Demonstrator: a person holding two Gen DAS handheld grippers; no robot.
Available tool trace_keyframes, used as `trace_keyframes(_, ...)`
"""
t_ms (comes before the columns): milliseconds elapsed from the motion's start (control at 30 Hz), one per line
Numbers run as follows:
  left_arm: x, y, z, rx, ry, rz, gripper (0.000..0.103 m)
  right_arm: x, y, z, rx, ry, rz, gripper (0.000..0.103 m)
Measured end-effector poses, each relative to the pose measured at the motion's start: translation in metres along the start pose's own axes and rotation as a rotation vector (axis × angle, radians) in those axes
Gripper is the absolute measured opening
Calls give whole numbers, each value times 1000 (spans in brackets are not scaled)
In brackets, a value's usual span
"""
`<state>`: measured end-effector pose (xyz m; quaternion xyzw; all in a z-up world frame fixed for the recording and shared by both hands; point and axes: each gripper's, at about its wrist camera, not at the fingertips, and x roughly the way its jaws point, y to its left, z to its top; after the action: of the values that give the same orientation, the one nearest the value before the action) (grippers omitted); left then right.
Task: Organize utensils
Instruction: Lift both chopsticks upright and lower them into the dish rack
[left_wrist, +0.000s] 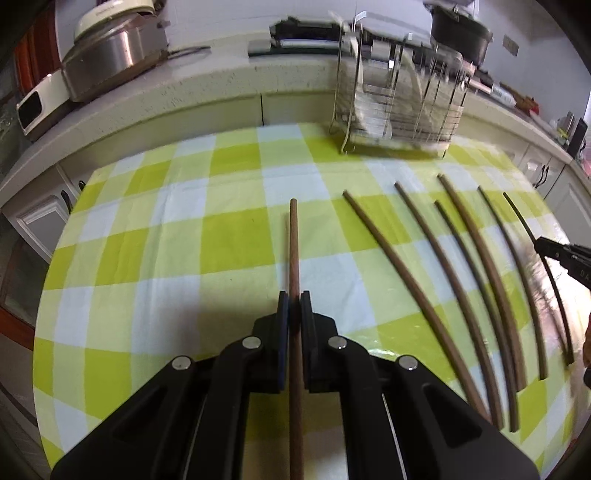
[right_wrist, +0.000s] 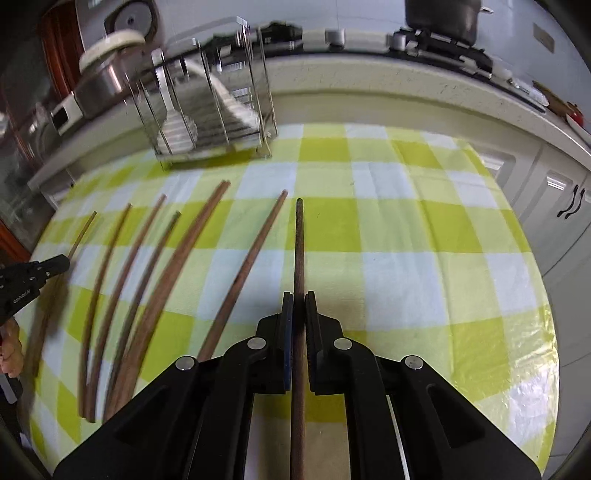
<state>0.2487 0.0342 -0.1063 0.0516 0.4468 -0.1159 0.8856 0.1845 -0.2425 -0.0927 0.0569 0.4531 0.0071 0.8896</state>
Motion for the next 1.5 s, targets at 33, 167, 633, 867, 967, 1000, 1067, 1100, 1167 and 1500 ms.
trace_keyframes(33,-7,0,1,-4,-19,-3,6,-5,0,1,3,-16,5,8)
trace_keyframes(167,-34,-4,7,-1,-88,-20,6,-28,3,7,6,-96,40,8)
trace_keyframes(633,-101,-22,24,18,-226,-30,6,-83,17,30,-35,-239,82,8)
trace_keyframes(867,-110,-22,38,11,-258,-35,6,-95,17,41,-37,-279,92,8)
trace_keyframes(967,-116,-22,47,12,-277,-38,6,-100,16,52,-42,-303,88,8)
trace_keyframes(1000,-117,-22,51,13,-282,-42,6,-101,16,56,-44,-306,90,8)
trace_keyframes(1067,-121,-25,58,16,-293,-47,6,-104,17,65,-48,-317,94,8)
trace_keyframes(1100,-123,-27,62,16,-299,-49,6,-105,18,70,-52,-320,95,8)
trace_keyframes(1167,-125,-32,73,19,-309,-58,6,-107,21,81,-62,-334,93,8)
trace_keyframes(1500,-140,-54,136,60,-378,-48,6,-122,30,147,-104,-397,98,8)
